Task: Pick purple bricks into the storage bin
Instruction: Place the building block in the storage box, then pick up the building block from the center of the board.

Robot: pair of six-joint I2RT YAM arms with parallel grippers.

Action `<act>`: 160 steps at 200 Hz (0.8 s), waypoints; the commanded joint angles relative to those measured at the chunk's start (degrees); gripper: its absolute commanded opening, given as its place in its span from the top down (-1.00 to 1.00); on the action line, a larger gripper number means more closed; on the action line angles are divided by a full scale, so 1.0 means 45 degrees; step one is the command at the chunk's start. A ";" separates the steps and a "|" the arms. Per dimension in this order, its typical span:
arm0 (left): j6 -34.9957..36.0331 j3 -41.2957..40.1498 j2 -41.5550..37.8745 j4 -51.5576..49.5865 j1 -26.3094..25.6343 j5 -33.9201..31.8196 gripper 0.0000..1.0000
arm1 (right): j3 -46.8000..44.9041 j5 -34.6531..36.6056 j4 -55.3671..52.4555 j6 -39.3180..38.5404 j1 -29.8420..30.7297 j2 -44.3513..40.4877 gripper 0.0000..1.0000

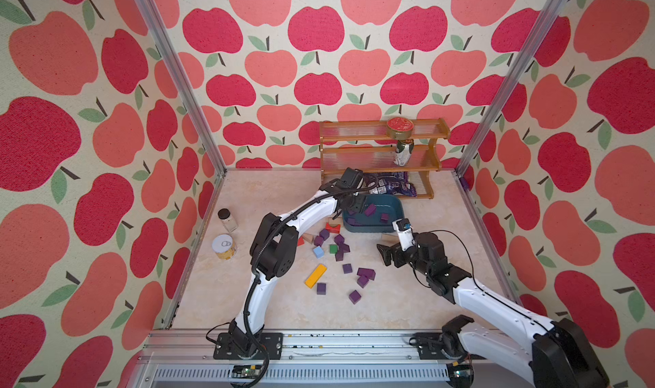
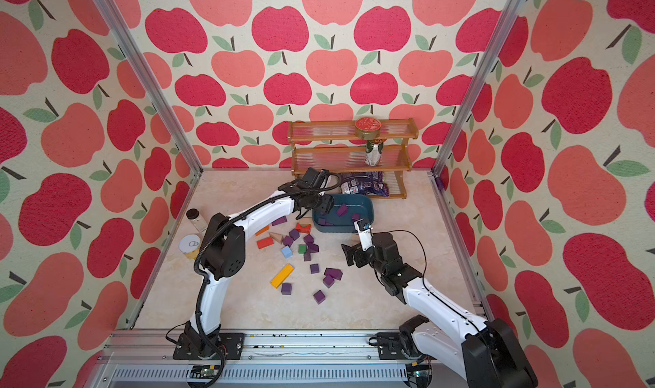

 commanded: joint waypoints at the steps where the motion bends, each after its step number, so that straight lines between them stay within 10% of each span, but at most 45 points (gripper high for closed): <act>1: 0.0055 0.0350 0.0083 -0.0319 -0.0018 -0.0196 -0.54 | -0.0077 0.0284 0.0025 0.0097 0.0026 -0.0178 -0.99; 160: 0.1370 -0.5402 -0.5113 0.3335 -0.1042 -0.3490 -0.99 | -0.0016 -0.0564 0.0095 0.0249 0.0017 -0.0052 -0.99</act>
